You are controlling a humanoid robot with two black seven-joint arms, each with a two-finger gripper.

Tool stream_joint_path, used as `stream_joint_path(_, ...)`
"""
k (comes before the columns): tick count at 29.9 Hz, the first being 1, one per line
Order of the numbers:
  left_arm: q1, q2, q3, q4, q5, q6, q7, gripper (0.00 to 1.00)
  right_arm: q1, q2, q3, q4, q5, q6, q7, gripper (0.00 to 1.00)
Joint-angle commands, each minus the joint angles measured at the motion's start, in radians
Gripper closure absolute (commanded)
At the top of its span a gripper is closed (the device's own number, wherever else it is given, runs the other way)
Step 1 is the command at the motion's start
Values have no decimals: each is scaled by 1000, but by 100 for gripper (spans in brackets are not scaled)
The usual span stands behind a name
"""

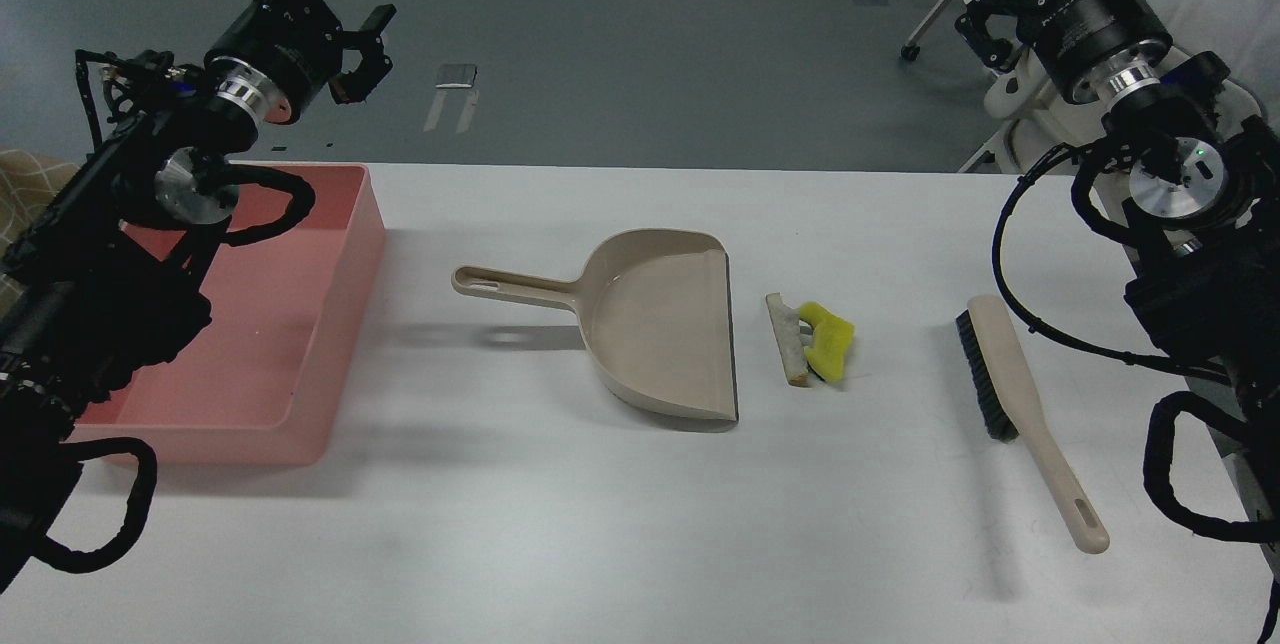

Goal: Sweep and dump garbage into bin

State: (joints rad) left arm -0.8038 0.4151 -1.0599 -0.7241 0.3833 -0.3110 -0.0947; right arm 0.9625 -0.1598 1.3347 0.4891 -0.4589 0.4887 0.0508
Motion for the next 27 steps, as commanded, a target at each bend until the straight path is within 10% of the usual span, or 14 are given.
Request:
stream_joint_path(1, -11, 4, 1, 0, 0, -2, 1, 3, -4, 2, 0, 0, 0, 0, 0, 0)
stream_joint_path(27, 5, -19, 9, -18, 0, 6, -2, 2, -19, 5, 1, 13, 0, 0, 4, 0)
